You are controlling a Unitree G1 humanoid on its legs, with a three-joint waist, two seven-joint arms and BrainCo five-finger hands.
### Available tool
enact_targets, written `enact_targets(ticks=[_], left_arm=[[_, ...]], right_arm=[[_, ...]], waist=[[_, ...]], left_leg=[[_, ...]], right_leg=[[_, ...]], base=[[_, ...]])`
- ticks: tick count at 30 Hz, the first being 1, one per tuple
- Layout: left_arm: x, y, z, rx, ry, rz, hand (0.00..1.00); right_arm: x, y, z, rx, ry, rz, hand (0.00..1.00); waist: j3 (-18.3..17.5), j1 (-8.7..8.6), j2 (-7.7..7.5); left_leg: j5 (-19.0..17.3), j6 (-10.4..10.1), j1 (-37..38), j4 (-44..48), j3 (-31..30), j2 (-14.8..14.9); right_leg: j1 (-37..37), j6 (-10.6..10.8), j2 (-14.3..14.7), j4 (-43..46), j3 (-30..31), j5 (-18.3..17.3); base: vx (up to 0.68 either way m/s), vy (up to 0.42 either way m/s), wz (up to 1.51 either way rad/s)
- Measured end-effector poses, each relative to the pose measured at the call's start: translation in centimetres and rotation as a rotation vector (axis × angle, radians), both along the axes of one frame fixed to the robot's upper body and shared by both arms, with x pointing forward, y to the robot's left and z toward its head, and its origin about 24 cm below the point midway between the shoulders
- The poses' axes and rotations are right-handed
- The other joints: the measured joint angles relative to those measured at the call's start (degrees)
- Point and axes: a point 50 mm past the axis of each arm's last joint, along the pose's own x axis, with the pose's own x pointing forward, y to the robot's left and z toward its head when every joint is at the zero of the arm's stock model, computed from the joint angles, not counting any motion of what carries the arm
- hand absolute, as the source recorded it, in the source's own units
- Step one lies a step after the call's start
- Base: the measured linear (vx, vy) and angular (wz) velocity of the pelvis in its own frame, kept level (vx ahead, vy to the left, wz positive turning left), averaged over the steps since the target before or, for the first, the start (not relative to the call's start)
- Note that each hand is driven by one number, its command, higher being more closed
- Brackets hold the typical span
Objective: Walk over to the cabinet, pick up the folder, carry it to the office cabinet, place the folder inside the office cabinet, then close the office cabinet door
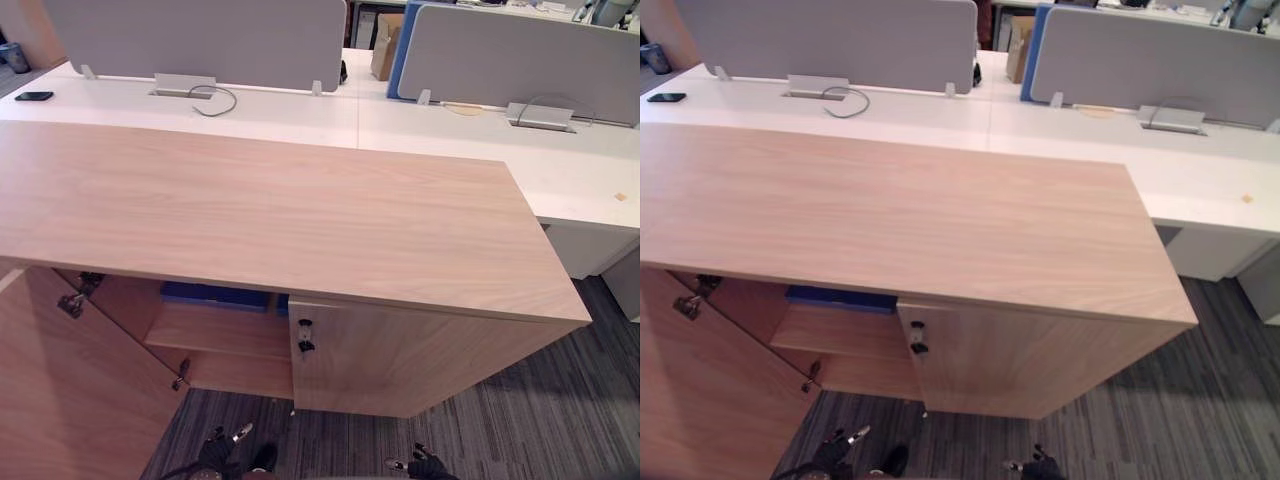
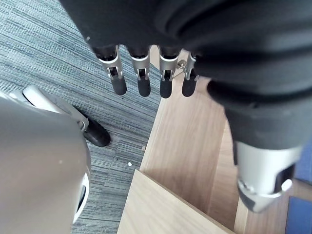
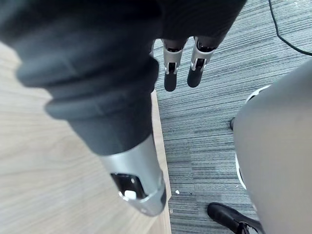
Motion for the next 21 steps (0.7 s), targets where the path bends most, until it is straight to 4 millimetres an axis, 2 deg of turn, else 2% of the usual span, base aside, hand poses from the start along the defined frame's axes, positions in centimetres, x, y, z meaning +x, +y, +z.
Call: enact_targets(ticks=[1,2,3,4,5,6,7,8,9,10,12,13,15,16,21], left_arm=[[0.2,0.0,0.1,0.003,-0.009,-0.003,0.00],[0.5,0.3,0.3,0.008,-0.022,0.000,0.00],[1.2,0.4,0.6,0.015,-0.052,-0.001,0.00],[1.4,0.4,0.8,0.023,-0.061,-0.014,0.00],[1.4,0.3,0.7,0.026,-0.059,-0.023,0.00],[1.2,0.1,0.6,0.029,-0.046,-0.052,0.00],[1.6,-0.1,0.7,0.033,-0.053,-0.080,0.00],[1.7,0.0,0.8,0.038,-0.058,-0.084,0.00],[1.7,0.2,0.8,0.042,-0.055,-0.089,0.00],[1.4,0.0,0.6,0.035,-0.040,-0.092,0.00],[1.1,-0.4,0.5,0.030,-0.029,-0.106,0.00],[1.1,-0.7,0.4,0.038,-0.021,-0.148,0.00],[1.1,-1.0,0.4,0.048,-0.016,-0.194,0.00],[1.2,-1.0,0.4,0.053,-0.016,-0.231,0.00],[1.0,-1.4,0.3,0.057,0.000,-0.308,0.00]], right_arm=[[0.1,0.0,0.0,0.001,-0.002,-0.002,0.00],[0.4,0.1,0.0,0.004,-0.007,-0.004,0.00],[0.6,0.0,0.1,0.002,-0.016,-0.011,0.00],[0.6,-0.1,0.2,-0.003,-0.019,-0.017,0.00],[0.6,-0.3,0.2,-0.005,-0.019,-0.022,0.00],[0.5,-0.5,0.2,-0.007,-0.019,-0.038,0.00],[0.5,-0.5,0.2,0.001,-0.021,-0.068,0.00],[0.3,-0.4,0.1,0.006,-0.014,-0.072,0.00],[0.1,-0.3,0.0,0.014,-0.007,-0.086,0.00],[0.1,-0.5,0.0,0.014,-0.009,-0.098,0.00],[0.2,-0.7,0.1,0.009,-0.013,-0.101,0.00],[0.1,-0.9,0.1,0.009,-0.013,-0.114,0.00],[0.1,-0.9,0.1,0.009,-0.012,-0.117,0.00],[0.2,-0.8,0.1,0.011,-0.013,-0.117,0.00],[0.3,-0.8,0.1,0.008,-0.009,-0.097,0.00]], waist=[[0.56,-0.39,-0.33],[1.39,-0.83,-0.42],[2.02,-0.98,-0.25],[2.46,-0.93,0.29],[2.45,-0.85,0.53],[2.17,-1.18,1.66],[2.26,-1.21,1.34],[2.09,-1.16,0.64],[2.32,-1.16,-0.15],[2.19,-1.63,0.09],[1.89,-1.99,0.31],[1.76,-2.01,0.73],[1.65,-1.99,0.84],[1.79,-2.08,0.74],[1.54,-2.50,1.23]], left_leg=[[-0.37,1.09,-1.11,1.38,3.23,-0.17],[-2.18,4.02,-3.23,5.58,11.25,0.59],[-6.60,7.14,-7.69,16.41,25.52,4.23],[-9.80,8.01,-9.09,25.37,36.79,8.62],[-10.81,8.79,-8.84,28.04,40.83,10.32],[-13.46,9.03,-8.63,28.10,45.84,11.63],[-13.57,9.10,-8.75,26.22,45.70,9.64],[-13.12,8.95,-8.42,23.91,45.43,7.84],[-11.00,9.55,-6.72,18.03,45.09,3.79],[-8.26,10.12,-4.94,12.28,44.27,0.35],[-4.81,11.20,-2.85,5.45,42.83,-3.13],[-1.80,11.24,-0.85,-0.70,41.56,-5.33],[1.79,10.99,1.76,-7.71,40.22,-6.67],[2.97,11.01,1.98,-8.58,39.28,-7.04],[2.65,11.77,3.56,-8.60,36.21,-7.61]], right_leg=[[-0.04,-0.24,-0.28,0.19,-1.14,0.15],[-0.11,-0.52,-0.66,0.50,-2.54,0.23],[0.06,-0.57,-0.83,1.13,-4.01,0.26],[0.76,-0.55,-0.72,1.37,-5.10,0.26],[1.14,-0.44,-0.76,1.33,-5.43,0.18],[1.12,0.56,-0.82,2.06,-6.40,-0.53],[0.31,1.58,-1.79,3.43,-6.89,-1.95],[-0.33,1.57,-2.83,3.46,-6.79,-1.99],[-0.29,1.52,-4.68,2.40,-6.60,-1.95],[-0.19,1.00,-5.72,0.98,-5.97,-1.61],[-0.09,0.51,-6.74,0.10,-5.27,-1.19],[-0.08,0.34,-7.00,-0.48,-5.28,-0.80],[-0.07,0.33,-6.83,-0.85,-5.34,-0.20],[0.15,1.12,-6.77,-0.82,-5.43,0.30],[1.97,2.13,-7.24,2.35,-8.04,0.83]], base=[[-0.10,0.079,0.66],[-0.08,0.101,0.60],[-0.06,0.140,0.59],[-0.04,0.129,0.45],[-0.03,0.174,0.41],[-0.02,0.210,0.57],[-0.01,0.215,0.61],[0.01,0.215,0.70],[0.02,0.189,0.70],[0.03,0.200,0.75],[0.01,0.132,0.68],[0.03,0.083,0.66],[0.04,0.044,0.51],[0.03,0.007,0.35],[0.04,-0.018,0.23]])
